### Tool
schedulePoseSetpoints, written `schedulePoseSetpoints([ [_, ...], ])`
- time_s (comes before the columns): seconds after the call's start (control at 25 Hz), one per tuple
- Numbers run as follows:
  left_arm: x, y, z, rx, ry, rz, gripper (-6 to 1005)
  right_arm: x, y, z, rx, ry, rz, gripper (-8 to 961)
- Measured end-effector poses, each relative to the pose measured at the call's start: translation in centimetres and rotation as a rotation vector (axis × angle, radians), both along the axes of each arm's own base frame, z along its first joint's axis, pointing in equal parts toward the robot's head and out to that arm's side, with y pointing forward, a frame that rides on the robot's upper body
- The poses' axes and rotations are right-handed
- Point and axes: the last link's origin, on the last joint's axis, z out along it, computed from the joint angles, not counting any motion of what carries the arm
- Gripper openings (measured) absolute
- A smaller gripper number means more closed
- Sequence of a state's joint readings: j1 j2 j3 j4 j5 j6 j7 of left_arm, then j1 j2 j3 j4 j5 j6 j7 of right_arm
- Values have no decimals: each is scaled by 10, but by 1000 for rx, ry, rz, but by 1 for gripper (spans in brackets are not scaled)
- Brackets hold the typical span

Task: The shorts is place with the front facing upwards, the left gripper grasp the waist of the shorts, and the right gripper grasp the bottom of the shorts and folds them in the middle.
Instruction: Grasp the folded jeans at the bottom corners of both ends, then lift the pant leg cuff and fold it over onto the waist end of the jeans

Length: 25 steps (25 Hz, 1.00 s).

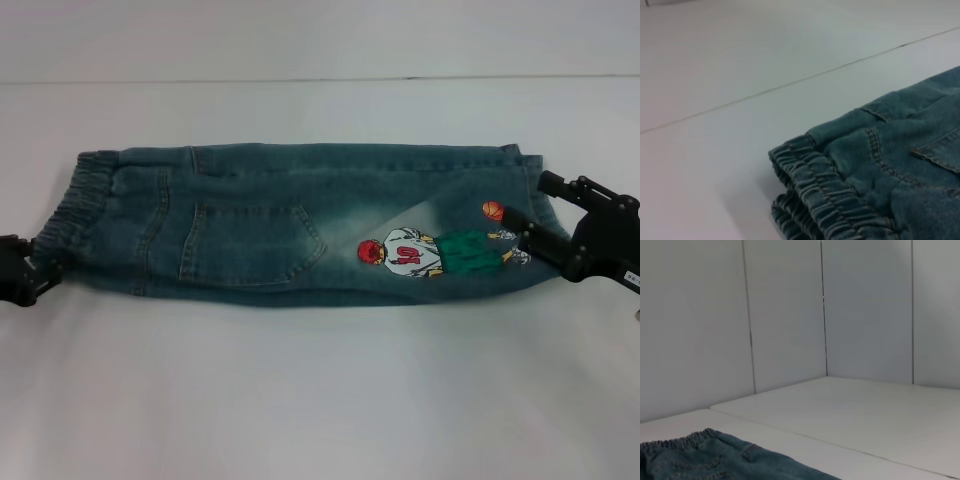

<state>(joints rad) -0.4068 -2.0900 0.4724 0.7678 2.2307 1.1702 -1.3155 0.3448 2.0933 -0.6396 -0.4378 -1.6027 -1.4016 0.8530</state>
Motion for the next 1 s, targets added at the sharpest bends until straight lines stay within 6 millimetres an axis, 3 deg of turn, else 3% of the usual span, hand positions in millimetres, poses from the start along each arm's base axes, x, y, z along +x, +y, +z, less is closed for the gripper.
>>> schedulePoseSetpoints([
  [0.2, 5, 0, 5, 0, -11, -9, 351, -1, -1, -7, 59, 3, 16, 699],
  [0.4, 15, 1, 11, -16, -44, -31, 143, -3, -1, -15, 143, 8, 15, 697],
  [0.56, 29, 1, 15, -48, -89, -66, 81, -4, 6, -23, 132, -7, -14, 695],
  [0.68, 43, 1, 16, -76, -126, -91, 50, -4, 16, -34, 103, -29, -55, 468],
  [1.0, 86, 10, 12, -145, -171, -147, 49, -23, 36, -62, 33, -71, -69, 178],
])
